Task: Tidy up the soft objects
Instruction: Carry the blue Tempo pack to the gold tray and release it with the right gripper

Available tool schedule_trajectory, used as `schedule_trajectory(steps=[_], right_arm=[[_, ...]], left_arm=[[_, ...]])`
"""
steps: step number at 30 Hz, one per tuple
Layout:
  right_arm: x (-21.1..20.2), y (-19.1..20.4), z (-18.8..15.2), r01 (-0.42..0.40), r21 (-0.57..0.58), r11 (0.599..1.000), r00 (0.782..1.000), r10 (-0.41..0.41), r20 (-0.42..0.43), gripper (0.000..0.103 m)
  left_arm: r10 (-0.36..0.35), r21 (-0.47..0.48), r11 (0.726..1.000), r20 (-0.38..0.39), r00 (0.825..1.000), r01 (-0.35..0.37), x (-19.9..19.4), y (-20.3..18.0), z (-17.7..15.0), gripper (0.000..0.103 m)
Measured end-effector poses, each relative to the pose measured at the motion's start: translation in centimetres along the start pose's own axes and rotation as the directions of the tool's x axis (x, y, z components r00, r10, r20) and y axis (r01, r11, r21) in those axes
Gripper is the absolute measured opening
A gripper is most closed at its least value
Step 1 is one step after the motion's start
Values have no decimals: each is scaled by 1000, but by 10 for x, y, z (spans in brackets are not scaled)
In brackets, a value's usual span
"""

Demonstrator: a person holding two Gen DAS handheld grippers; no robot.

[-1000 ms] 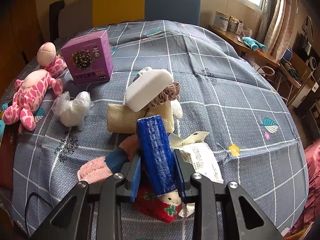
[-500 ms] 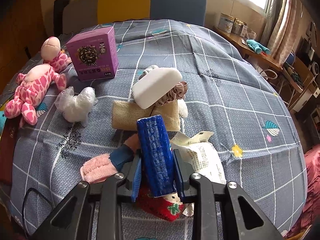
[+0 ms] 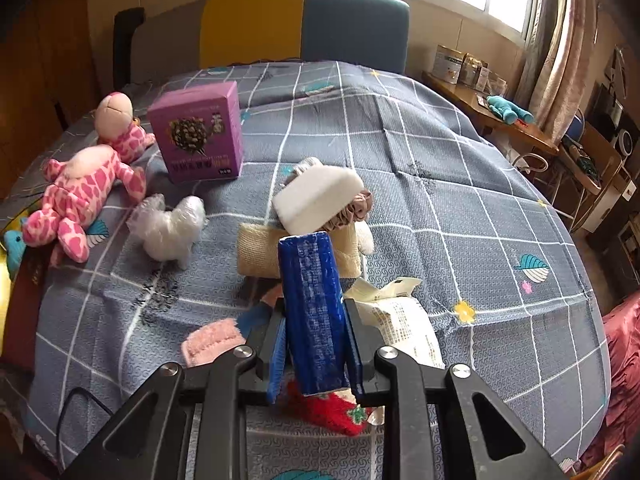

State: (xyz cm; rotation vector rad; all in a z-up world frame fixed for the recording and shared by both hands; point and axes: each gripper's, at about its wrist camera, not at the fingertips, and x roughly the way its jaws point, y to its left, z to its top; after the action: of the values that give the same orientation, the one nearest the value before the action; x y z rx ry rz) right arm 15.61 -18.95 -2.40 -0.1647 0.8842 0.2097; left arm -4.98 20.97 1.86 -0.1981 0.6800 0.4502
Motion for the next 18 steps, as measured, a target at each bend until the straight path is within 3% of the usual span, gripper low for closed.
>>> schedule_trajectory(steps=[3,11,18], right_arm=[[-14,8,1,-12,-8,1000,1000,12,24,24],[-47,61,4,-150,-71,986,986,155,64,24],[-60,142,4,-356,-170,919,932,363,13,24]], left_arm=[[-48,-34,998,-8,999,48,0,5,-2,103],[-23,-33,999,-18,1000,22,3,10,-9,103],[-15,-49,999,-30,999,13,5,18,-13,103]])
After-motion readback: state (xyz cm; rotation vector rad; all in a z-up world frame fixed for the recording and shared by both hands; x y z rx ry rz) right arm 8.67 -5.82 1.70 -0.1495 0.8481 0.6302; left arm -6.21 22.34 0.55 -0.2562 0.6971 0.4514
